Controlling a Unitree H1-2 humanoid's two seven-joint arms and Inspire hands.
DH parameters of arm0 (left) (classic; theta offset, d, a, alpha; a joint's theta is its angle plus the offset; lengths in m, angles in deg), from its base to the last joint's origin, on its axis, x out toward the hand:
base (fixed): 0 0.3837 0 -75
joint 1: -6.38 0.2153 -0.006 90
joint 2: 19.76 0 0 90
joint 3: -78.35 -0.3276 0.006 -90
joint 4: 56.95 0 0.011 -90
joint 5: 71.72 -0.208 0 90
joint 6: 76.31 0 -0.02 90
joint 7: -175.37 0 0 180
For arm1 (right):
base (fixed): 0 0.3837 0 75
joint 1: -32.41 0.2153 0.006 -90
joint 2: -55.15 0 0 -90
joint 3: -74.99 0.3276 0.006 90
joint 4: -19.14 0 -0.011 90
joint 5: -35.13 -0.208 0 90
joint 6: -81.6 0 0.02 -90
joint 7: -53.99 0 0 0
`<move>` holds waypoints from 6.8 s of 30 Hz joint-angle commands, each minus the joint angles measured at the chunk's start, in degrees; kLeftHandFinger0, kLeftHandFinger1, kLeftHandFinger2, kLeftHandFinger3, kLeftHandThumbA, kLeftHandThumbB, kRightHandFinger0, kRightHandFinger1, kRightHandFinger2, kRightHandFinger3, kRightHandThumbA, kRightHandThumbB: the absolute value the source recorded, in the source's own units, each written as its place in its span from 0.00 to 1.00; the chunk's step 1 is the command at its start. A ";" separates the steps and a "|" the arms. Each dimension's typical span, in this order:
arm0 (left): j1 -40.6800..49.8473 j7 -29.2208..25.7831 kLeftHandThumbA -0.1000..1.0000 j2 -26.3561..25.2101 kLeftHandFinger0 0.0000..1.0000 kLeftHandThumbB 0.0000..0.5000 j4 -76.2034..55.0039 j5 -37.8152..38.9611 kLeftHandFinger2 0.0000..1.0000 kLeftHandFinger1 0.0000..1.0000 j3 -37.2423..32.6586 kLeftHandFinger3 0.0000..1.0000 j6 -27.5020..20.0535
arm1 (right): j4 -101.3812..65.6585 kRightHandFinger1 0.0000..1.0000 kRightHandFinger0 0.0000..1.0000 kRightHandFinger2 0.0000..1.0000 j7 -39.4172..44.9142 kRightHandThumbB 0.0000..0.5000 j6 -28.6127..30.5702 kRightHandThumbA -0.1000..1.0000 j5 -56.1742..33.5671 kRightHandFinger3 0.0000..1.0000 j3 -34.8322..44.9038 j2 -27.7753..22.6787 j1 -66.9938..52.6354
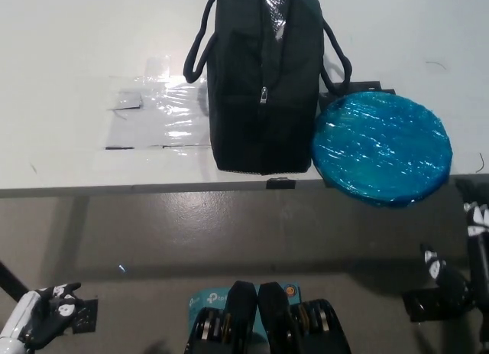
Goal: The robot uses its right hand to pick up a stack of plates kept in the middle of the desk and put it inside a bag kept next to it
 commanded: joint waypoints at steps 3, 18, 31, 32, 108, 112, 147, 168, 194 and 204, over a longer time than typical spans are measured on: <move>-1.77 1.45 0.00 -2.23 0.73 0.15 -2.41 0.02 0.78 0.70 0.13 0.81 0.45 | -6.96 1.00 1.00 1.00 2.74 1.00 -0.97 0.77 18.38 1.00 -5.06 -2.69 7.04; -2.44 1.54 0.00 -2.81 0.74 0.14 -2.64 -0.20 0.81 0.72 -0.14 0.81 1.42 | 6.60 1.00 1.00 1.00 3.29 1.00 -0.09 0.75 22.07 1.00 -15.77 -5.03 10.19; -2.42 1.56 0.00 -2.64 0.74 0.16 -2.96 -0.73 0.80 0.72 -0.08 0.80 1.97 | 9.95 1.00 1.00 1.00 10.56 1.00 -4.27 0.76 22.10 1.00 -13.28 -9.82 18.55; -2.43 1.58 0.00 -2.65 0.74 0.16 -2.97 -0.80 0.81 0.72 -0.10 0.80 1.98 | 10.32 1.00 1.00 1.00 10.39 1.00 -4.78 0.78 23.28 1.00 -13.30 -10.24 19.60; -2.14 2.32 0.00 -4.09 0.65 0.18 -2.29 -2.99 0.76 0.66 -1.24 0.75 -0.29 | 16.78 0.00 0.00 0.08 11.77 0.48 0.10 0.00 -33.49 0.05 7.98 -0.14 21.51; -1.86 2.01 0.00 -4.38 0.65 0.17 -2.13 -3.93 0.80 0.67 -1.66 0.78 -0.30 | 11.62 0.00 0.00 0.15 11.44 0.30 -12.36 0.00 -49.59 0.15 21.46 6.54 23.02; -0.05 1.63 0.00 -4.23 0.63 0.17 -2.52 -3.78 0.73 0.64 -1.15 0.75 -0.49 | 9.90 0.00 0.00 0.08 11.55 0.43 -27.43 0.00 -57.10 0.05 29.25 6.38 53.87; 0.67 2.04 0.00 -4.34 0.59 0.19 -1.90 -3.63 0.74 0.64 -1.04 0.75 -1.80 | 12.85 0.00 0.00 0.15 11.45 0.46 -27.43 0.00 -55.86 0.07 18.24 5.86 63.09; 1.12 2.18 0.00 -4.11 0.58 0.27 -2.30 -3.65 0.69 0.61 -1.42 0.70 -1.50 | 16.23 0.00 0.00 0.00 8.55 0.60 -21.24 0.00 -34.27 0.00 -4.32 4.36 50.54; 1.61 2.21 0.00 -4.52 0.60 0.28 -2.75 -4.13 0.70 0.62 -1.59 0.72 -1.44 | 16.74 0.00 0.00 0.00 4.99 0.52 -22.36 0.00 -29.12 0.00 -4.22 5.24 51.35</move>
